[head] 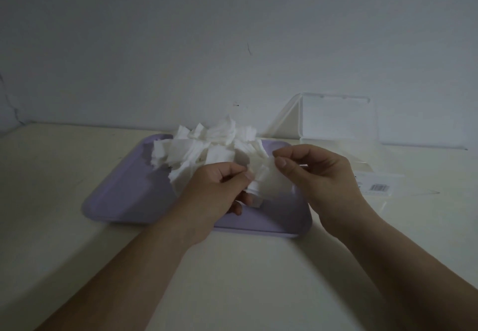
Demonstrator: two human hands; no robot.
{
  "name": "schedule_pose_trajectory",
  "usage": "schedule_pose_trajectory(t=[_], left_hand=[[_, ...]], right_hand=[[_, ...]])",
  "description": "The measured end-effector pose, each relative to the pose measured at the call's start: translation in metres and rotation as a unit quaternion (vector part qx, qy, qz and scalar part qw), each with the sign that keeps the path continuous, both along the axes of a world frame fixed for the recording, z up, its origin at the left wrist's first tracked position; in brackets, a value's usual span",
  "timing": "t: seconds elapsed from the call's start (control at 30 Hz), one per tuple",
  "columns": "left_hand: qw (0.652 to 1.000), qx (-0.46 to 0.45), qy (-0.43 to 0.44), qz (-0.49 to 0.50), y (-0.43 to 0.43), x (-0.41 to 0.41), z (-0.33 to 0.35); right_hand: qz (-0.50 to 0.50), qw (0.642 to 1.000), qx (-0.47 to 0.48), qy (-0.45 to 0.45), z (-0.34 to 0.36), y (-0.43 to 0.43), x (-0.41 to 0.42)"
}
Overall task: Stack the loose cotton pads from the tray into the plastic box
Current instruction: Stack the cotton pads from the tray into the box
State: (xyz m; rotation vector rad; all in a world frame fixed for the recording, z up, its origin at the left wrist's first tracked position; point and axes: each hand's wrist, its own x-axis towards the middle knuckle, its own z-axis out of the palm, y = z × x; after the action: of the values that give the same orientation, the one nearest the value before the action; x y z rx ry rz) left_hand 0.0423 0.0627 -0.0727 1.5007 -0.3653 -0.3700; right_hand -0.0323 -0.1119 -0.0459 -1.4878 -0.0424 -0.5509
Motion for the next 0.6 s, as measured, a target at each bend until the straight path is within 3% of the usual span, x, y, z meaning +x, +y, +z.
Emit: schedule_pose_trajectory(t=[0.23, 0.6], left_hand=[[0.999, 0.025, -0.017, -0.029, 0.001, 0.001, -0.001], [0.996, 0.037, -0.043, -0.068, 0.001, -0.002, 0.002]], right_hand=[[0.045, 0.996, 0.067, 0.037, 0.002, 0.001, -0.002], [-0.03, 0.998, -0.016, 0.06, -0.007, -0.001, 0.003]])
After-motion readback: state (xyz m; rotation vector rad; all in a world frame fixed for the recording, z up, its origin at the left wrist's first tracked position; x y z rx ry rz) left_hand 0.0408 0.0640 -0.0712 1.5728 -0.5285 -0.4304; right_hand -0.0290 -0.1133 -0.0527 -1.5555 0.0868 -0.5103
